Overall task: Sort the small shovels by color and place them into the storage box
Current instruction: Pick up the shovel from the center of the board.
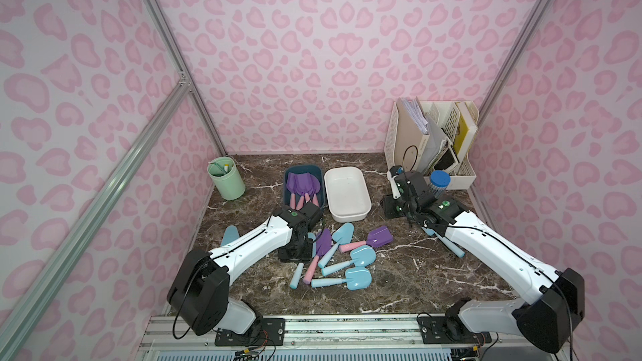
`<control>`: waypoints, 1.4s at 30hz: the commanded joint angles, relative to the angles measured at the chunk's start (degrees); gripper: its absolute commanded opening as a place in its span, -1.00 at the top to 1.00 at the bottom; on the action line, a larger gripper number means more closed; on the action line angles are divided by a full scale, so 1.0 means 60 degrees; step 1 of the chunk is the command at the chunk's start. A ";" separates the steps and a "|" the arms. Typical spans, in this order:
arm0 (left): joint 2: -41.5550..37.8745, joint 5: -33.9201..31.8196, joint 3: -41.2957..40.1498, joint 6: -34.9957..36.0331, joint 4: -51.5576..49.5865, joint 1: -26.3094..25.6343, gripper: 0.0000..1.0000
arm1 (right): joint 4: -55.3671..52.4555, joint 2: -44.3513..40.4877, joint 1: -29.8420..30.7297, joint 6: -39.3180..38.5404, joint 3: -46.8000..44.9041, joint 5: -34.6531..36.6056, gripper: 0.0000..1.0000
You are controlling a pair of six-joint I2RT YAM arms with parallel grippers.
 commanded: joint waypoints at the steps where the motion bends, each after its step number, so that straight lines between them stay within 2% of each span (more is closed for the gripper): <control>1: 0.0317 0.0244 0.0060 0.0138 0.0255 -0.0001 -0.01 | -0.0058 -0.0005 -0.0058 0.0010 0.0020 -0.0068 0.18; 11: 0.1603 0.0062 0.0453 0.0365 -0.0075 0.0021 0.01 | -0.0308 0.0010 -0.0147 -0.0021 -0.0039 -0.0138 0.18; 42: 0.2491 0.0144 0.0089 0.0871 0.0604 0.0314 0.15 | -0.0455 0.0113 -0.0180 0.0147 -0.0067 -0.0211 0.18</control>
